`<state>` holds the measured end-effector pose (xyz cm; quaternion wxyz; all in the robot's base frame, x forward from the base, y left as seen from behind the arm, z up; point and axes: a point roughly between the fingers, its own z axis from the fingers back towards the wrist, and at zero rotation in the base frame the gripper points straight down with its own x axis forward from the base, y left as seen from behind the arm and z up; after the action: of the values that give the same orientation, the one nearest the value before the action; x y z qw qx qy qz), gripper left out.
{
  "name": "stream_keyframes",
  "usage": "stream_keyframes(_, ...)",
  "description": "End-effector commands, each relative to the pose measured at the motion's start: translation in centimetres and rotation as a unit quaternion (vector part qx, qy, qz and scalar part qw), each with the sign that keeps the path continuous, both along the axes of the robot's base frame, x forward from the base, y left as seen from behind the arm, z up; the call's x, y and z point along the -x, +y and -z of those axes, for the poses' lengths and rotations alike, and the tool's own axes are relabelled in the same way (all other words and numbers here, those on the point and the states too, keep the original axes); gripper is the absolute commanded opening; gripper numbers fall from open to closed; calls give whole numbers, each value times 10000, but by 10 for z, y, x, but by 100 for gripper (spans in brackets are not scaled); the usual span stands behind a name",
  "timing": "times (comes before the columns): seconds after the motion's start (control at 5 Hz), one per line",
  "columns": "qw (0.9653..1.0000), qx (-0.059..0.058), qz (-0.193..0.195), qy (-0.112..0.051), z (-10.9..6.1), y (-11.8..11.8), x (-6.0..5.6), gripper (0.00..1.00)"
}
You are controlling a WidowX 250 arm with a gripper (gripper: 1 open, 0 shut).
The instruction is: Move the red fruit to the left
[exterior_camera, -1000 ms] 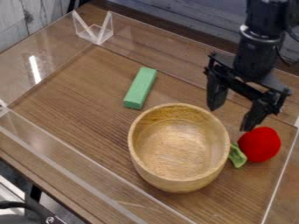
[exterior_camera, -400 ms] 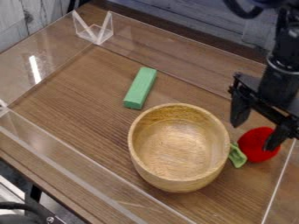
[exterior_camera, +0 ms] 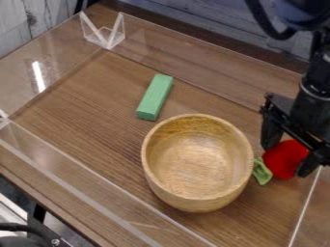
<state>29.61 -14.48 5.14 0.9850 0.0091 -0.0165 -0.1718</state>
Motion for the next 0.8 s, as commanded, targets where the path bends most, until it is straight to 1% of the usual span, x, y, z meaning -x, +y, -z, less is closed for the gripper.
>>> stream_keyframes(0.0, 9993, 95, 36, -351, -7, -2, -9, 100)
stream_keyframes(0.2, 9988, 143, 13, -477, -5, 0, -13, 100)
stream_keyframes(0.6, 9974, 257, -115, -664, -2, 4, -19, 100)
